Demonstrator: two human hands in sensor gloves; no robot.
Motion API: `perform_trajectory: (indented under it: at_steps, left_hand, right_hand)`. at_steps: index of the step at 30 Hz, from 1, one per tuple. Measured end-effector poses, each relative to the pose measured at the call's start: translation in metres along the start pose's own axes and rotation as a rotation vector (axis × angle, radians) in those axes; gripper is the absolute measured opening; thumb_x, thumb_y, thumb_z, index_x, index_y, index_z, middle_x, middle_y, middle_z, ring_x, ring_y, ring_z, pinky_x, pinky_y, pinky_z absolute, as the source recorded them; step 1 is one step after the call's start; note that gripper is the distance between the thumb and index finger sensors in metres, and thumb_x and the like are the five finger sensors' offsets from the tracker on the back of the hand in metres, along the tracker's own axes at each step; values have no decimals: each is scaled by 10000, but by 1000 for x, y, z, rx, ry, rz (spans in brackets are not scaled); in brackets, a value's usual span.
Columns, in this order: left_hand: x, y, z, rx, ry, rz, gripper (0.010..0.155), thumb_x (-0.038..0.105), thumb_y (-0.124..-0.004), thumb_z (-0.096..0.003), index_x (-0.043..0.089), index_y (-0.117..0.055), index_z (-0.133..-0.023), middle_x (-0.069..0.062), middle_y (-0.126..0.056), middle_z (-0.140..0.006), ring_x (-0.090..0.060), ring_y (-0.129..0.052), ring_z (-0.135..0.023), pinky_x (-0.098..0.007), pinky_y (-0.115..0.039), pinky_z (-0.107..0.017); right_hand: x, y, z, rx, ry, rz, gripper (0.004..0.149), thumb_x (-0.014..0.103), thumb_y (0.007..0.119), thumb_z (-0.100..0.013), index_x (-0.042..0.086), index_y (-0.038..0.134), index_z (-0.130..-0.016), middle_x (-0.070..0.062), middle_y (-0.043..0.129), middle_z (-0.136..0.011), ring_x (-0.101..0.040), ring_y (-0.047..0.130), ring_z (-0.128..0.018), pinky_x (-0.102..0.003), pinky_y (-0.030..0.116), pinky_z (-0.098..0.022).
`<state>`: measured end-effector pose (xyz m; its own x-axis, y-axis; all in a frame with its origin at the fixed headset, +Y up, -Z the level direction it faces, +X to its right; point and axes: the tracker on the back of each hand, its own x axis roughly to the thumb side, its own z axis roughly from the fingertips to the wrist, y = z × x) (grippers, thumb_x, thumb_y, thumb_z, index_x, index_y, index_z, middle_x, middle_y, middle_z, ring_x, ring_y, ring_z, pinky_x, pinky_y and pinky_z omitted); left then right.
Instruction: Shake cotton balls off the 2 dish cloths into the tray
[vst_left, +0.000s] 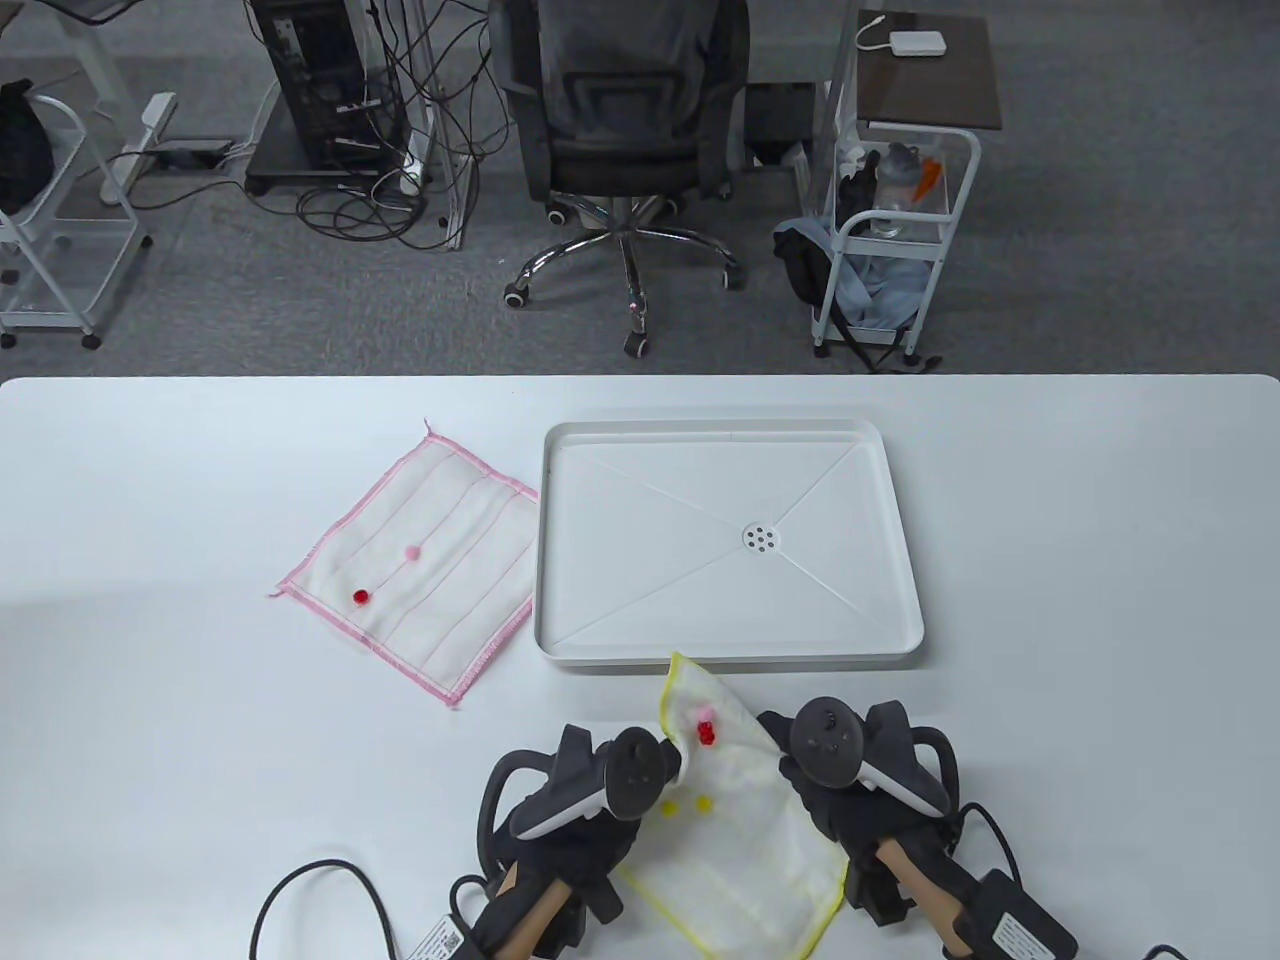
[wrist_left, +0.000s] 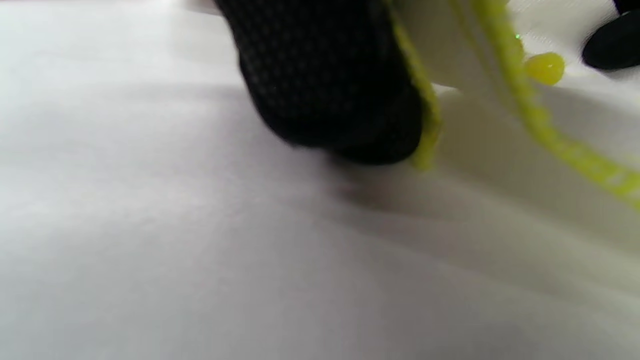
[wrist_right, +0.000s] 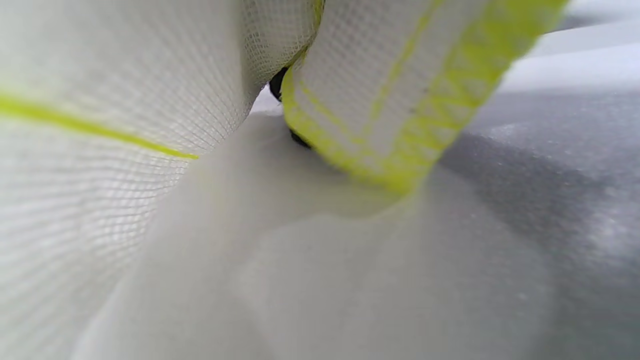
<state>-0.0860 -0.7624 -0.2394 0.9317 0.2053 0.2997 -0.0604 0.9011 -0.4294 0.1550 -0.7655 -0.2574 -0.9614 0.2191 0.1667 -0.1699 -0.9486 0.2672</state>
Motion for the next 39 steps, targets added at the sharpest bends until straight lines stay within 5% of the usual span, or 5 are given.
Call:
perform_trajectory:
  at_steps: [13,23,30,39]
  left_hand:
    - [-34,5,-20,-68,79,520,457,260,-684,-560,483,-657,-958,-58,-697,-989,-81,-1033,-461,-75,-973,-275]
    - [-43,15,-28,-156,252,766,418,231,-701,-546,419,-753,-916,-89,-741,-951,-105,-1047,-429,-83,-980,-247]
    - [-49,47,-24,-177,284,902,415,230,-700,-547,403,-758,-920,-100,-747,-946,-107,-1049,-436,-79,-984,-251]
    - [-54,103,-52,-15,345,1032,420,232,-695,-549,399,-743,-931,-108,-729,-958,-115,-1050,-461,-82,-991,-265]
  right_hand:
    - [-30,-3,-23,67,14,-418,400,189,813,-510,385,783,-858,-93,799,-932,-253,1003,-422,-295,894,-220]
    - [-20,-18,-37,188,60,-411,384,167,801,-519,348,802,-858,-131,769,-936,-245,995,-365,-275,889,-192]
    - [-4,-64,-56,289,70,-369,384,153,791,-529,327,802,-870,-149,753,-936,-255,976,-361,-277,879,-197]
    - [3,-126,-101,189,201,-452,383,137,790,-532,316,808,-870,-161,729,-944,-277,966,-387,-300,874,-218]
